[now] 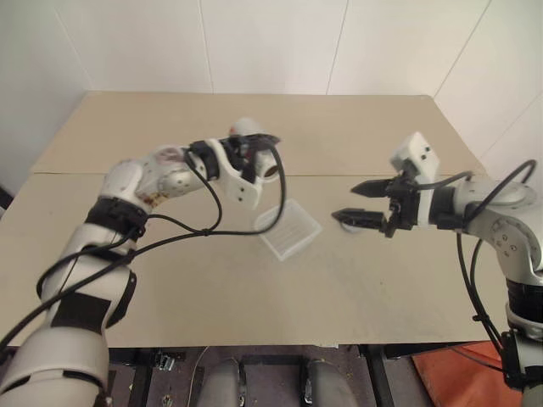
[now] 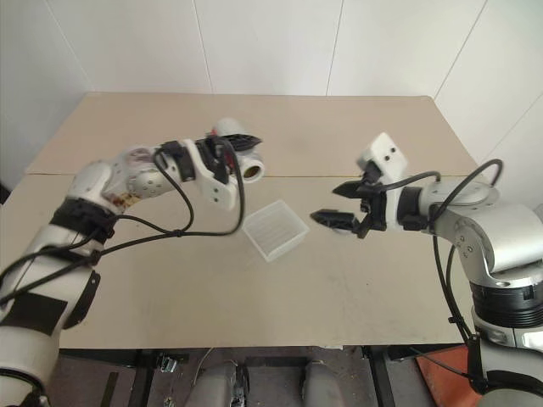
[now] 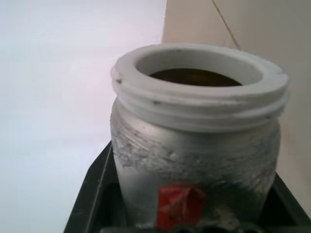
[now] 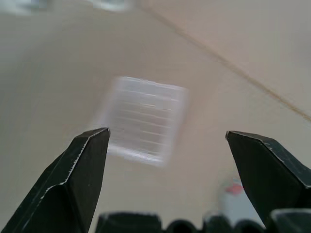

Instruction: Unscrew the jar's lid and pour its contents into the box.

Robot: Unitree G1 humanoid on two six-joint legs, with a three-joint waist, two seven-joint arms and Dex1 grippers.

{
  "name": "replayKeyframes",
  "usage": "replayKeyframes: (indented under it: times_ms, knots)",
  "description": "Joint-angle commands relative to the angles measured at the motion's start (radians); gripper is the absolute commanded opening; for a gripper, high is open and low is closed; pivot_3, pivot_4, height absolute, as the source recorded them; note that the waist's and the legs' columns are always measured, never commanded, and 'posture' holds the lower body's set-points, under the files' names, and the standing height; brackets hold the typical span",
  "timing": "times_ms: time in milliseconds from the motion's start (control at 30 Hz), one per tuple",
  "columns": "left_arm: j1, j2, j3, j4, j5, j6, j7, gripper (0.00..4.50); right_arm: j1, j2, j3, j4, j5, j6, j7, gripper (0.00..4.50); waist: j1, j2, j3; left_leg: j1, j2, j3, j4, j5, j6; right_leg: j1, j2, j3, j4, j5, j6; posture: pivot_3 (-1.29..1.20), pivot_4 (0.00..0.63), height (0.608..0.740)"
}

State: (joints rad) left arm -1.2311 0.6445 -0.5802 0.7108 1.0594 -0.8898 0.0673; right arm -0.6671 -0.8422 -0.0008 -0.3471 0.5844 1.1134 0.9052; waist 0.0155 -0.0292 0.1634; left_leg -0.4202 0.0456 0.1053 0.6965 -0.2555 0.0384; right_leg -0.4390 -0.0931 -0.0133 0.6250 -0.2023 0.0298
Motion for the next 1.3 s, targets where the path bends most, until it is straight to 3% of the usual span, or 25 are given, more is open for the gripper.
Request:
replayKeyframes:
  times_ms: [33,233,400,633,700,800,900,933,1000,1067,1300]
  knots:
    - [-0.109,-0.029,-0.210,0.087,0.302,0.059,0.356,1.92,-0.031,0.002,0.022,-0.003,0.002,-0.025,0.005,4.45,0.000,0.000,0.000,-0.001,-0.001,0.001,0.001,0.000,0.001,-0.001,-0.001,0.000,0.001,0.000,0.000,0.00,0.150,0.740]
    - [-0.173,-0.139,-0.375,0.239,0.459,0.242,0.465,1.92,-0.091,0.074,-0.029,0.009,0.036,0.016,-0.072,4.45,-0.003,0.000,0.000,-0.005,0.000,0.003,0.002,0.000,0.001,-0.006,0.000,0.000,0.002,0.000,0.001,0.00,0.150,0.740]
    - [-0.200,-0.181,-0.399,0.288,0.446,0.300,0.498,1.92,-0.079,0.082,-0.049,-0.019,0.065,0.031,-0.103,4.45,-0.001,0.000,0.000,-0.012,0.000,0.003,0.004,0.000,0.000,-0.013,-0.001,0.000,0.003,0.000,0.001,0.00,0.150,0.740]
    - [-0.175,-0.148,-0.366,0.200,0.377,0.286,0.478,1.92,-0.058,0.094,-0.066,-0.032,0.107,0.028,-0.120,4.45,-0.001,0.000,0.000,-0.014,0.000,0.003,0.005,0.000,0.000,-0.015,-0.001,0.000,0.004,0.000,0.001,0.00,0.150,0.740]
    - [-0.140,-0.144,-0.288,0.223,0.229,0.203,0.393,1.92,-0.045,0.093,-0.058,-0.038,0.108,0.011,-0.113,4.45,-0.002,0.000,0.000,-0.014,0.000,0.003,0.006,0.000,0.001,-0.015,-0.001,0.000,0.004,0.000,0.001,0.00,0.150,0.740]
    - [-0.040,-0.119,-0.059,0.240,-0.173,0.142,0.063,1.92,-0.020,0.096,-0.060,-0.046,0.102,-0.020,-0.114,4.45,-0.009,0.000,0.000,-0.014,0.002,0.004,0.006,0.000,0.000,-0.016,-0.001,0.001,0.005,0.000,0.001,0.00,0.150,0.740]
    - [0.102,-0.147,0.215,0.110,-0.671,0.393,-0.402,1.92,-0.002,0.099,-0.073,-0.049,0.107,-0.033,-0.122,4.45,-0.018,0.000,0.000,-0.014,0.003,0.005,0.007,0.005,-0.008,-0.017,-0.001,0.001,0.007,0.000,0.001,0.00,0.150,0.740]
    - [0.137,-0.159,0.278,0.051,-0.777,0.477,-0.481,1.92,0.005,0.097,-0.078,-0.052,0.109,-0.038,-0.122,4.45,-0.021,0.000,0.000,-0.014,0.003,0.005,0.008,0.006,-0.009,-0.017,0.000,0.001,0.007,0.000,0.001,0.00,0.150,0.740]
    - [0.195,-0.200,0.445,-0.077,-0.984,0.826,-0.567,1.92,0.014,0.107,-0.087,-0.054,0.112,-0.046,-0.132,4.45,-0.023,0.000,0.000,-0.014,0.003,0.004,0.009,0.006,-0.009,-0.017,0.000,0.001,0.007,0.000,0.001,0.00,0.150,0.740]
    - [0.259,-0.239,0.554,-0.181,-1.071,1.040,-0.516,1.92,0.013,0.124,-0.094,-0.052,0.124,-0.044,-0.140,4.45,-0.024,0.000,0.000,-0.016,0.003,0.002,0.012,0.005,-0.008,-0.016,0.001,0.001,0.008,0.000,0.002,0.00,0.150,0.740]
    - [0.475,-0.255,0.587,-0.429,-1.125,1.251,-0.545,1.92,-0.006,0.153,-0.087,-0.038,0.140,-0.036,-0.157,4.45,-0.026,0.001,0.000,-0.013,0.002,-0.001,0.015,0.004,-0.007,-0.011,0.001,0.001,0.007,0.001,0.003,0.00,0.150,0.740]
